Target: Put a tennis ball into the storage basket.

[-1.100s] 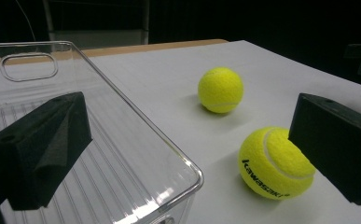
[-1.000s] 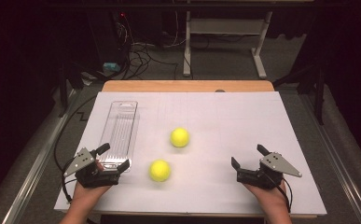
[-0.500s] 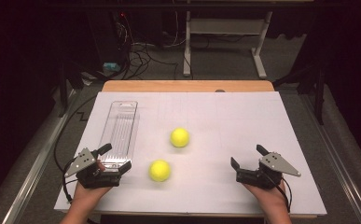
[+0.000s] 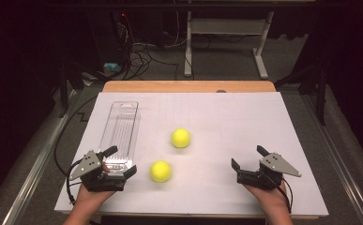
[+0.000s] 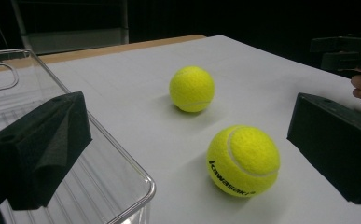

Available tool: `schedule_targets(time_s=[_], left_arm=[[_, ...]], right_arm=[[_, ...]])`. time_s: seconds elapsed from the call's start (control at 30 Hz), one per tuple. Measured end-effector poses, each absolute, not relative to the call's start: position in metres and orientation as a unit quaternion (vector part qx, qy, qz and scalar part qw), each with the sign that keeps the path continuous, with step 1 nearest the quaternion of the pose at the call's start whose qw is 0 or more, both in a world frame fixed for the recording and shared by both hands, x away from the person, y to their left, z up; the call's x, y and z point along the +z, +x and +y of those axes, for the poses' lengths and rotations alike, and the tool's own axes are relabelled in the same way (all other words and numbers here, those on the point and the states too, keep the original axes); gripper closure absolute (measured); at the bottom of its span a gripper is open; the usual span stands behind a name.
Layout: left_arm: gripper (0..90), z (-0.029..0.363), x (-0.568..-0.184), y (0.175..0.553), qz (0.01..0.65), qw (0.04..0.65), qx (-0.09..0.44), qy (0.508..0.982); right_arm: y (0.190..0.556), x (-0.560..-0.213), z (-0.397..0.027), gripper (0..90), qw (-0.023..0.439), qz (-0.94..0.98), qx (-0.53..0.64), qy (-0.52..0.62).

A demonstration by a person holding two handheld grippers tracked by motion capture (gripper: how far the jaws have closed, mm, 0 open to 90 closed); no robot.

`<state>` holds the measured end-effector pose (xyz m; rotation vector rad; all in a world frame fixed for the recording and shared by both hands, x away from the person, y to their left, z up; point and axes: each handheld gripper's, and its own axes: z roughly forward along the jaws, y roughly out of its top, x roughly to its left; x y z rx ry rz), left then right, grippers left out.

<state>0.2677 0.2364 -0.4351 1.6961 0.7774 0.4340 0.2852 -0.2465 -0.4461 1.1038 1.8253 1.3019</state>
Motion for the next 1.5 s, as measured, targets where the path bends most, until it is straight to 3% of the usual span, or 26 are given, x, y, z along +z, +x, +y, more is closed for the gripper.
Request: schedule_targets(time_s=[1.5], left_arm=[[0.5,0.186,-0.443,0.257,0.255,0.44,0.139,0.85]], right_arm=[[0.286,-0.449,-0.243,0.0,0.309,0.699,0.492,0.417]])
